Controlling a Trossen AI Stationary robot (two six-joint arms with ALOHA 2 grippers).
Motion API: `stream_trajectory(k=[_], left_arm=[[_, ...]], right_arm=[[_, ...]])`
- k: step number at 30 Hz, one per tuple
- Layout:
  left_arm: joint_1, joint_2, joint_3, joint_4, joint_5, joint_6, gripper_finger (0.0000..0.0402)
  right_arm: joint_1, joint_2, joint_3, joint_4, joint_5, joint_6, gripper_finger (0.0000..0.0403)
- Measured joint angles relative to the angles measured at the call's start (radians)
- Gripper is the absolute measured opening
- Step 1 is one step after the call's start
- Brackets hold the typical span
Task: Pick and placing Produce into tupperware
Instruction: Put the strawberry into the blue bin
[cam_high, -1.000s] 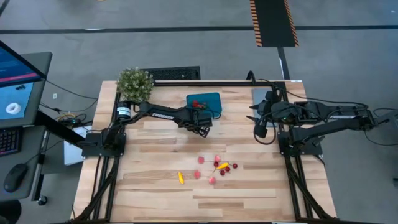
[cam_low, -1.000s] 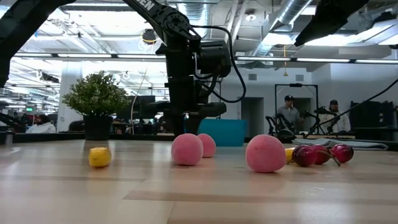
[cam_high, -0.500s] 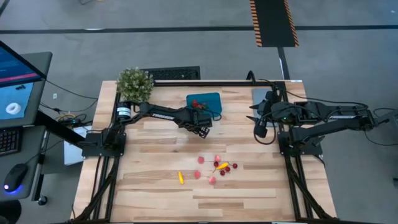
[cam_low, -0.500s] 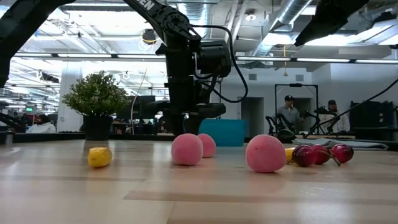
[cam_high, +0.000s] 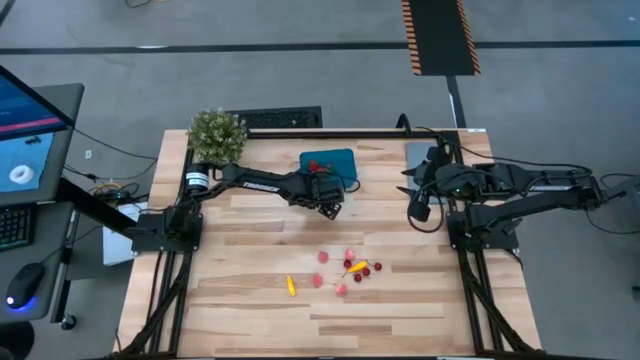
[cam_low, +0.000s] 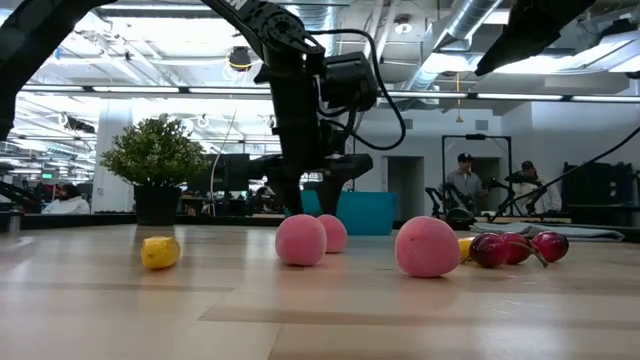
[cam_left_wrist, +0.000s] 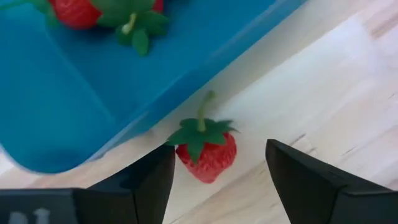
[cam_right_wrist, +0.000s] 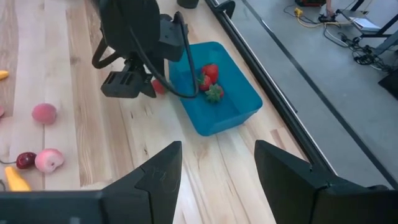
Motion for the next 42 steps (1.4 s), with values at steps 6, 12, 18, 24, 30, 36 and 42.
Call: stream_trajectory(k=[6, 12, 18, 24, 30, 36, 42], left_arm=[[0.009, 0.024, -0.008, 0.007, 0.02, -0.001, 0.0225], [0.008, 0.028, -0.01, 0.044, 0.007, 0.0, 0.0211], [0.01, 0.028, -0.01, 0.046, 0.021, -0.001, 0.0171], [0.009, 0.028, -0.01, 0.045, 0.031, -0.002, 0.0127], [0.004, 0.028, -0.01, 0.047, 0.043, -0.02, 0.0142], [-0.028, 0.026, 0.024, 0.023, 0.116, -0.036, 0.0143], [-0.051, 0.024, 0.161, -0.06, 0.093, 0.005, 0.0139]], right_arm=[[0.0, 0.0, 0.0, -0.005, 0.0, 0.0, 0.0225], [0.0, 0.0, 0.0, -0.004, 0.0, 0.0, 0.0225], [0.0, 0.0, 0.0, -0.003, 0.0, 0.0, 0.0225], [0.0, 0.0, 0.0, -0.003, 0.0, 0.001, 0.0225], [0.0, 0.0, 0.0, -0.003, 0.0, 0.001, 0.0225], [0.0, 0.0, 0.0, -0.003, 0.0, 0.001, 0.0225], [0.0, 0.0, 0.0, -0.004, 0.0, 0.001, 0.0225]])
